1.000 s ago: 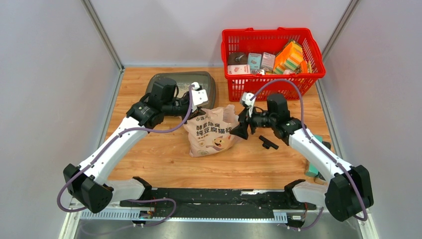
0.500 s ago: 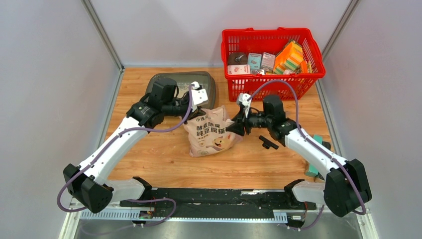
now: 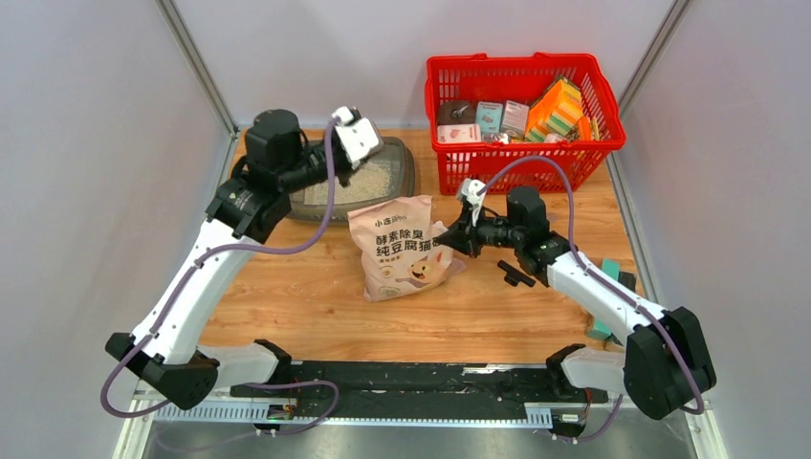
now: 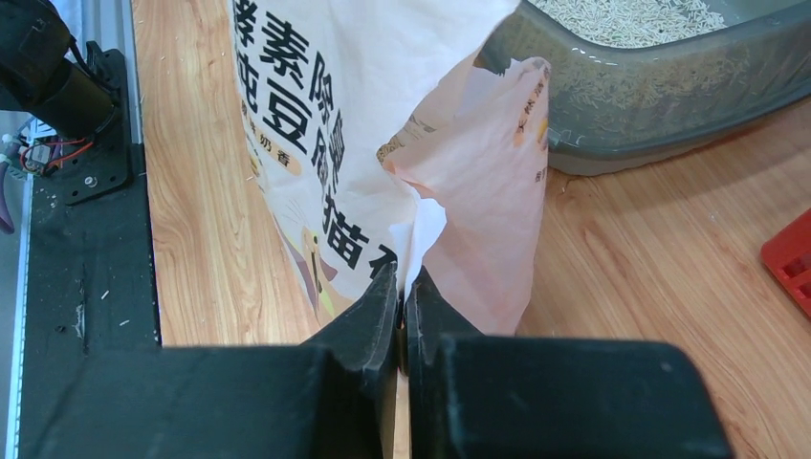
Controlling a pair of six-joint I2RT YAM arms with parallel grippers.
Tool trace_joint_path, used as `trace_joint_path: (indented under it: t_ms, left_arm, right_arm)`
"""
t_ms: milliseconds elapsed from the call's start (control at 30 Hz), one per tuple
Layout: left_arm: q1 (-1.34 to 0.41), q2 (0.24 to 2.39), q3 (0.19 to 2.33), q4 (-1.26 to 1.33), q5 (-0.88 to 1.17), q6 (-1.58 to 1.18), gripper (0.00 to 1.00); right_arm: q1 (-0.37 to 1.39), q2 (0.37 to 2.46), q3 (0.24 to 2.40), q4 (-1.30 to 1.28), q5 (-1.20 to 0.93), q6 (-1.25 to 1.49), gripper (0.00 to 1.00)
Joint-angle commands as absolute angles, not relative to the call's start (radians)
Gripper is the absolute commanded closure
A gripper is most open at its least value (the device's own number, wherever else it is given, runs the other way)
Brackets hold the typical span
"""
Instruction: Fill the litter box with clean litter
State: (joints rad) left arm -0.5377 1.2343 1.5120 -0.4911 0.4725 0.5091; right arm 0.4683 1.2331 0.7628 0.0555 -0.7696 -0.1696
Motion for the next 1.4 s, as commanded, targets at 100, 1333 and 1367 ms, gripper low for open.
trace_joint_path:
  t_ms: [100,1333,1367]
  left_arm:
    - [-0.417,1.475,1.659,-0.486,0.318,0.528,0.97]
    - [-0.603,1.712,1.514,-0.614,0.75,0.331,1.0]
    - [-0.606,1.713,1.514,-0.606,0.753,0.324,1.0]
  right_arm:
    - [0.474,1.17,0.724,0.135,-0.778,-0.164,0.95]
    - [0.506,1.077,0.623,0.272,-0.729,-0.087,0.96]
    - [0.508,1.077,0.623,0.272,-0.73,-0.087,0.96]
